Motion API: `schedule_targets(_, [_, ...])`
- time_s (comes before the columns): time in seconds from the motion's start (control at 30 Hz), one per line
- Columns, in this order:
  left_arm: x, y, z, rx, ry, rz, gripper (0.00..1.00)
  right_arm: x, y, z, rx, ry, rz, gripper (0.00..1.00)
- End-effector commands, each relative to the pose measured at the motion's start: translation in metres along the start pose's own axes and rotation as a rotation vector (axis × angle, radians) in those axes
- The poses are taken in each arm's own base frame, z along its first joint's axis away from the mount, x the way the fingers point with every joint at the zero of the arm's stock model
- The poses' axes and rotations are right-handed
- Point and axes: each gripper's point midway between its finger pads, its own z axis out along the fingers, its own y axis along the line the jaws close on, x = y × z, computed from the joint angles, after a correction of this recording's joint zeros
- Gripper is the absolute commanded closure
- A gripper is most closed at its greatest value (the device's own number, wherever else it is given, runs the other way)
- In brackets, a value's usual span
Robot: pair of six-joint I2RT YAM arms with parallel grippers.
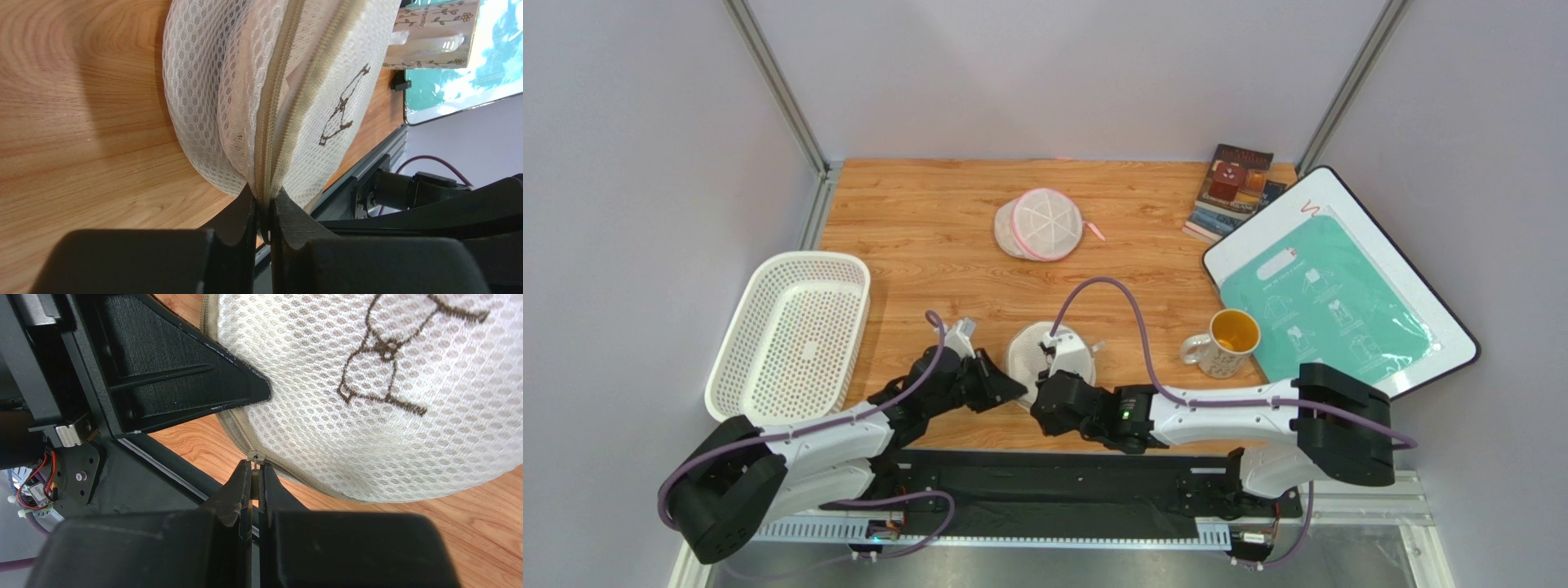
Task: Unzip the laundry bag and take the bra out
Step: Unzip the laundry bag at the center of the board.
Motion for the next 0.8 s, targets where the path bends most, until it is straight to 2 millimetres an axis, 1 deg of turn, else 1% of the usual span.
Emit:
schedule_targets(0.0, [-0.008, -0.004, 0.000, -0.002, -0.036, 0.026, 0.91, -0.014, 0.001, -0.010, -0.006, -0.060, 0.018, 1.00])
schedule_targets(0.03, [-0.009, -0.004, 0.000, -0.007, -0.035, 0.032, 0.93, -0.013, 0.000, -0.011, -0.002, -0.057, 0.018, 1.00])
schedule_targets(0.07, [-0.009, -0.004, 0.000, -0.011, -0.036, 0.037, 0.98, -0.011, -0.004, -0.011, 0.007, -0.055, 0.016, 1.00])
schedule_targets(0.1, [-0.010, -0.004, 0.000, -0.011, -0.036, 0.040, 1.00, -0.012, -0.005, -0.013, 0.009, -0.061, 0.019, 1.00])
schedule_targets(0.33, [-0.020, -0.009, 0.003, 0.000, -0.039, 0.040, 1.00, -0.009, -0.017, -0.020, 0.025, -0.064, 0.029, 1.00])
schedule_targets(0.4, [-0.026, -0.007, 0.003, 0.003, -0.049, 0.029, 1.00, -0.008, -0.021, -0.021, 0.034, -0.066, 0.034, 1.00])
schedule_targets(0.5, [-0.030, -0.006, 0.003, 0.003, -0.043, 0.034, 1.00, -0.007, -0.027, -0.024, 0.046, -0.070, 0.038, 1.00])
schedule_targets(0.77, [-0.032, 0.000, 0.001, 0.006, -0.025, 0.034, 1.00, -0.007, -0.045, -0.032, 0.083, -0.091, 0.041, 1.00])
